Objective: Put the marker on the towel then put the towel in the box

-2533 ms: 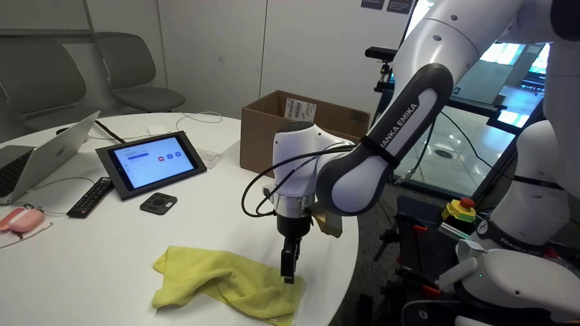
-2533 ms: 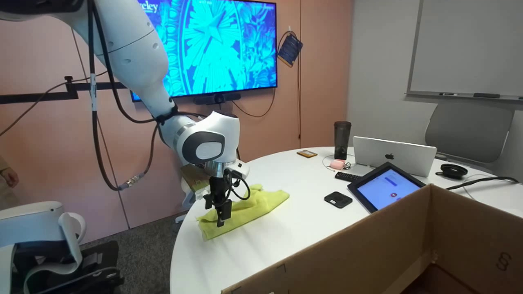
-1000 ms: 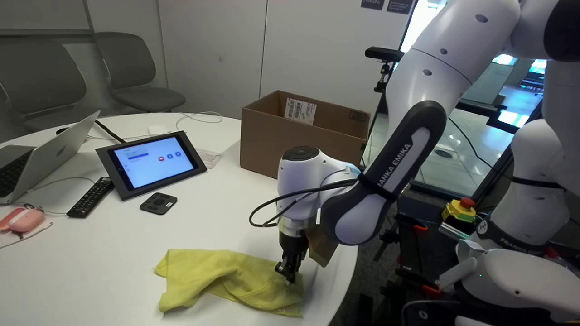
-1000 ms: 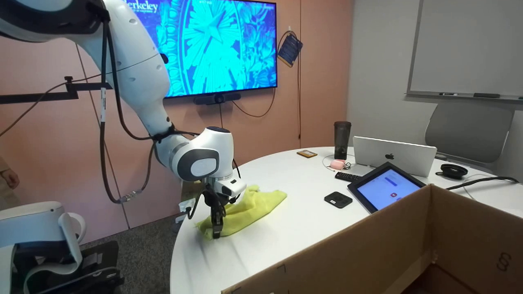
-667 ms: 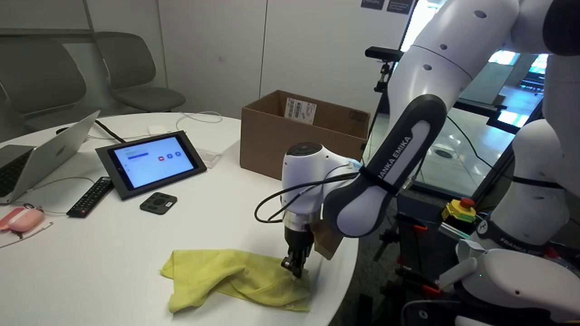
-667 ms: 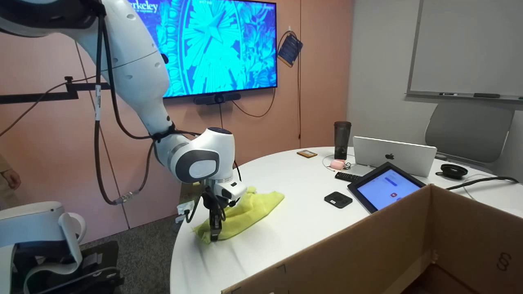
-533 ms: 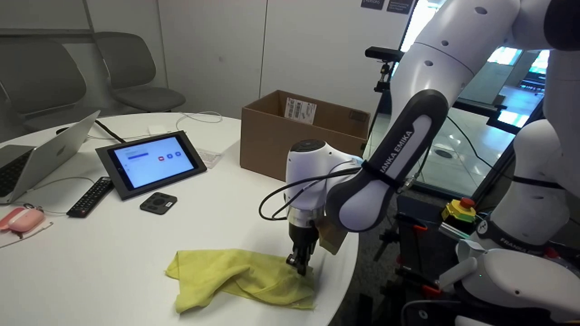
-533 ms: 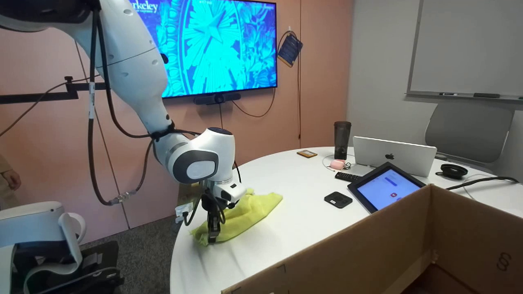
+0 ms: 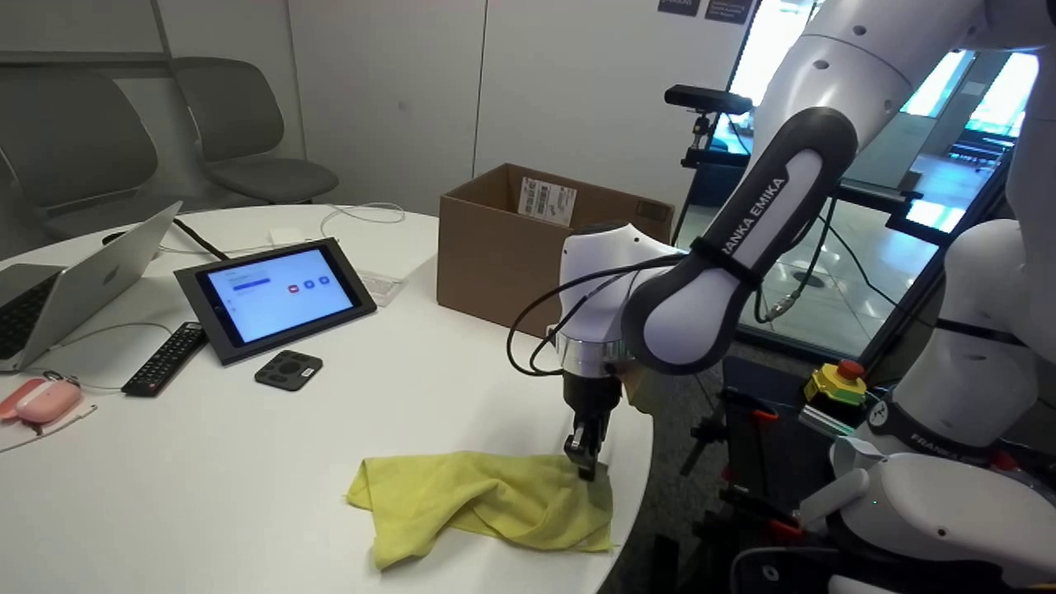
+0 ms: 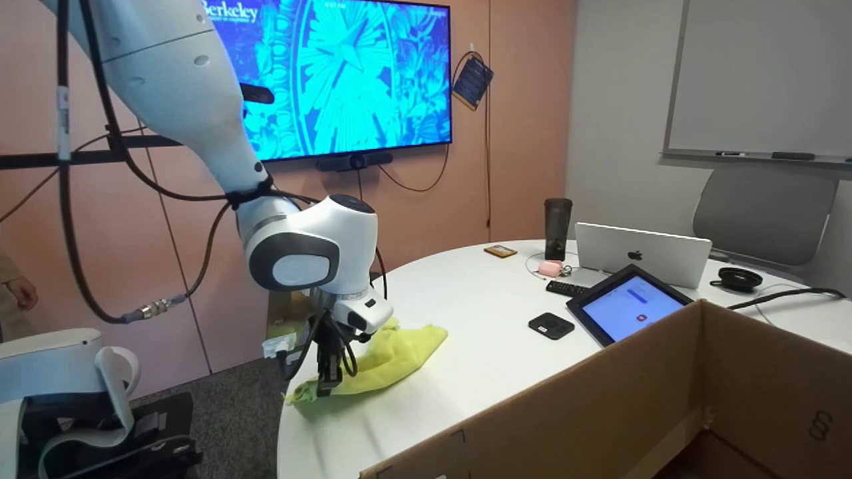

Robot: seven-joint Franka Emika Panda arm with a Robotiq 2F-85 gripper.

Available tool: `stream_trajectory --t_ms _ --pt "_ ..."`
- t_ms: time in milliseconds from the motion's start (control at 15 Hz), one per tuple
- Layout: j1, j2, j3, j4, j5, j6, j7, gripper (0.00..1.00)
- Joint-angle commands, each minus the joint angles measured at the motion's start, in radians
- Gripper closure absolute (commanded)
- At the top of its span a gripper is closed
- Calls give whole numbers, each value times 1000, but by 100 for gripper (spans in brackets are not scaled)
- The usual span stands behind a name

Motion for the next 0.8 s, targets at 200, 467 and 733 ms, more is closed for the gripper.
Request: stream_trajectory --t_ms 200,467,733 --pt "-49 -102 27 -2 102 -57 -101 97" --pt "-43 -62 31 122 195 -69 -60 97" --pt "-51 -8 54 258 332 -87 -67 96"
